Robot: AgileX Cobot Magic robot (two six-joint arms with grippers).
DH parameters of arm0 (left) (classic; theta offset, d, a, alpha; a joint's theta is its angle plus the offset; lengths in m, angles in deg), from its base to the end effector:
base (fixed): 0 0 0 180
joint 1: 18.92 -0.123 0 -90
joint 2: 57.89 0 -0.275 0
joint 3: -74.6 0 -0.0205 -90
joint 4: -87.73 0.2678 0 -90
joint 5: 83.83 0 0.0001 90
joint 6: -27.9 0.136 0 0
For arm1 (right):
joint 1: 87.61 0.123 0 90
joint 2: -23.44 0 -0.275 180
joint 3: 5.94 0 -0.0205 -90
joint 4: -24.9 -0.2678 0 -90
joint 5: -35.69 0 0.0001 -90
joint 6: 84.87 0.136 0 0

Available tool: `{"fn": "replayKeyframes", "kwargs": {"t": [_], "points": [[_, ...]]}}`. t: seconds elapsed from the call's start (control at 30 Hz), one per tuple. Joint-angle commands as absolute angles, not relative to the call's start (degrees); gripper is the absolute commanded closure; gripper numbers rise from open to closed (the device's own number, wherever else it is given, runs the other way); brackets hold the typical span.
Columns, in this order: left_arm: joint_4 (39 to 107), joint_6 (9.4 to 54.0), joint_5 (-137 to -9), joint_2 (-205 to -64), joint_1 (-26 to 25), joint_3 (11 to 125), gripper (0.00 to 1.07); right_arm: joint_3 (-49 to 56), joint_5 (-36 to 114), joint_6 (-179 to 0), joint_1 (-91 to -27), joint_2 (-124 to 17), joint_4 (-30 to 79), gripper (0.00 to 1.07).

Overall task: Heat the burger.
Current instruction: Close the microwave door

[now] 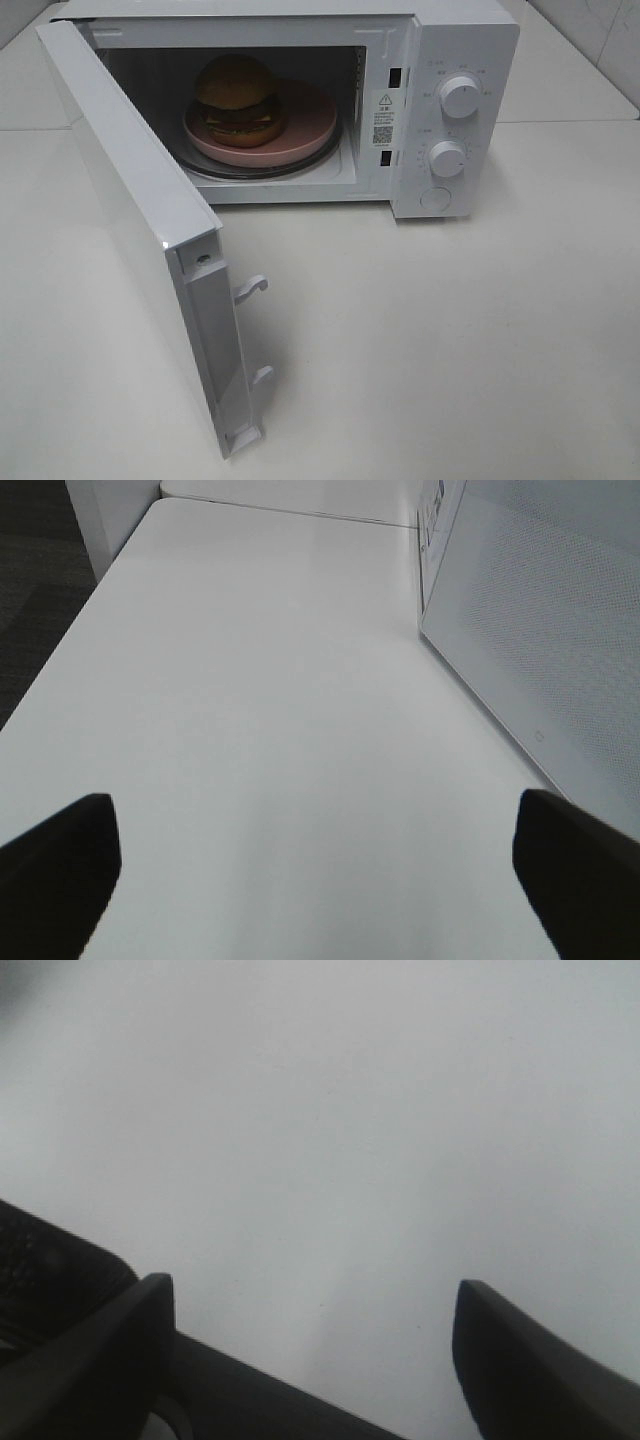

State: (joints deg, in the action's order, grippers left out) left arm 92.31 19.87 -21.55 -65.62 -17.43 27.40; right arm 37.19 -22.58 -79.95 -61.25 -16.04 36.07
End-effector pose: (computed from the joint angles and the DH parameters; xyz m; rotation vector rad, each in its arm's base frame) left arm 0.0558 0.0082 0.2687 -0.1227 2.0394 -0.0083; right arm 0.1319 0.0404 0.2492 -0.5049 2.3809 -0.0046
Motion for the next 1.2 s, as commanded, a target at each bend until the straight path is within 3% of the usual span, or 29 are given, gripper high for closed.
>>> {"fn": "replayKeyframes", "kwargs": {"t": [0.03,0.27,0.8,1.2], "points": [[92.1,19.8,-22.3,-65.0,-17.7,27.3,0.07,38.4,-22.1,-79.8,-65.0,-13.0,36.0,0.31],[92.1,19.8,-22.3,-65.0,-17.7,27.3,0.07,39.9,-23.8,-77.7,-72.0,-1.5,35.4,0.31],[92.1,19.8,-22.3,-65.0,-17.7,27.3,0.07,41.6,-21.0,-80.4,-78.3,15.1,29.8,0.32],[92.1,19.8,-22.3,-65.0,-17.7,27.3,0.07,42.9,-19.3,-80.6,-80.8,17.4,29.3,0.32]]}}
